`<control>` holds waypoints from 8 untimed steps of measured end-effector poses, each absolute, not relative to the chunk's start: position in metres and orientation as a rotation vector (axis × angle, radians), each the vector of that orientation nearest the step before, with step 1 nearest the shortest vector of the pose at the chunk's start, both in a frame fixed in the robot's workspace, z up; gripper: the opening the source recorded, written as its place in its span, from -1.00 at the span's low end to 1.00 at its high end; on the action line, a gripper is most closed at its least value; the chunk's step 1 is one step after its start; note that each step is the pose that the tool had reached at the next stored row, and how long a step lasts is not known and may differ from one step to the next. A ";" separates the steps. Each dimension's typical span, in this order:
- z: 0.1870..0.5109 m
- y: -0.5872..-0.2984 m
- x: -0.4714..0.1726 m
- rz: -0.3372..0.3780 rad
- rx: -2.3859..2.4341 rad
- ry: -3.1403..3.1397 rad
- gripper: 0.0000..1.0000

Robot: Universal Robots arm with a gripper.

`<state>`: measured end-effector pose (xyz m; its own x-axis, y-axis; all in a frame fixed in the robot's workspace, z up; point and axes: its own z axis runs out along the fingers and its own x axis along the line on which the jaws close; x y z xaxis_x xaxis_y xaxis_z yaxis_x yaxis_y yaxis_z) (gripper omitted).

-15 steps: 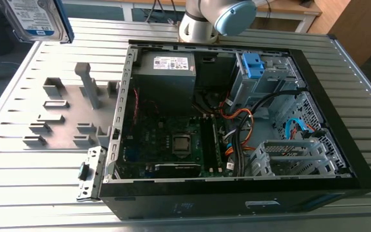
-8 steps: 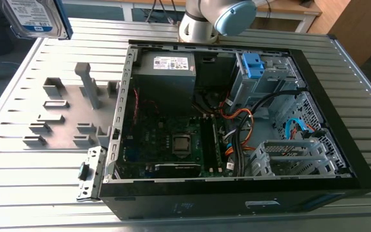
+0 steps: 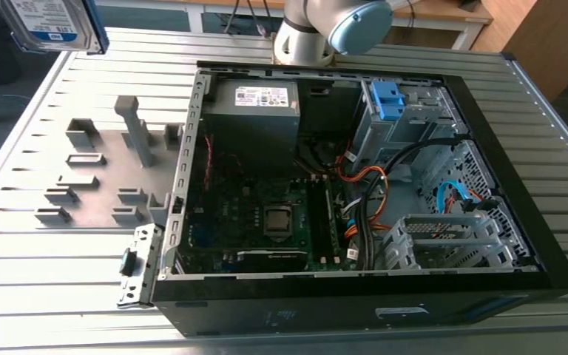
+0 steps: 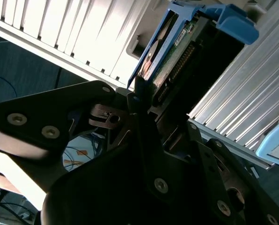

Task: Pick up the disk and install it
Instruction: 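Pick up the disk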

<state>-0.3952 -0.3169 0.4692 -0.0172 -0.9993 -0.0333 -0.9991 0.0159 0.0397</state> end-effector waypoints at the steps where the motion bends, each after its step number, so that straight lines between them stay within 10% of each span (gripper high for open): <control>1: 0.470 -0.317 -0.395 -0.081 2.199 -2.236 -0.27; 8: 0.473 -0.317 -0.395 -0.081 2.199 -2.236 -0.27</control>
<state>-0.3952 -0.3169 0.4730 -0.0173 -0.9993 -0.0333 -0.9991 0.0159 0.0398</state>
